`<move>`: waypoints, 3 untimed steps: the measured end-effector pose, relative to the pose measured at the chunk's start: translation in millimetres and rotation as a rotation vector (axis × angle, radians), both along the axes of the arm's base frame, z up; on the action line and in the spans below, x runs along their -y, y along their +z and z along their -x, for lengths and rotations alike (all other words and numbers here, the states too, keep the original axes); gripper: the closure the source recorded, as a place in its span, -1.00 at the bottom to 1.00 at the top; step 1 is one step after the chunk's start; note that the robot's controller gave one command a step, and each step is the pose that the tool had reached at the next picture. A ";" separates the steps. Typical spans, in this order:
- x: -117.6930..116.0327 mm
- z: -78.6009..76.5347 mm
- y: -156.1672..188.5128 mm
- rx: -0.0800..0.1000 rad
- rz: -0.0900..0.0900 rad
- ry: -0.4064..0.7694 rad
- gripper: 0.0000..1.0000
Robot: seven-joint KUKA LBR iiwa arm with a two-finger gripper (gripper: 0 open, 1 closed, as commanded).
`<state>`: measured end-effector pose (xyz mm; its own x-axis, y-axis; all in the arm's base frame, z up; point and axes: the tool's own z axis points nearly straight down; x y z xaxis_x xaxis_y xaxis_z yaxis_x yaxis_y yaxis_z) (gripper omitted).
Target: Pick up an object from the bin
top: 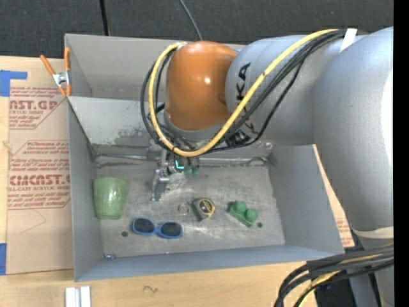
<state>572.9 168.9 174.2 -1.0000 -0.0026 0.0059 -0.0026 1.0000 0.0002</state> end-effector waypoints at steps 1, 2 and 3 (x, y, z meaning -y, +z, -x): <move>10.7 70.2 -102.9 0.014 -0.002 0.157 -1.00; 9.7 71.3 -101.1 0.005 -0.002 0.158 1.00; 2.8 53.4 -87.6 0.009 -0.002 0.529 1.00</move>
Offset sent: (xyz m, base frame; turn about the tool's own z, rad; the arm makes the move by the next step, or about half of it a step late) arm -0.0721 -0.0113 -0.1042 -0.1573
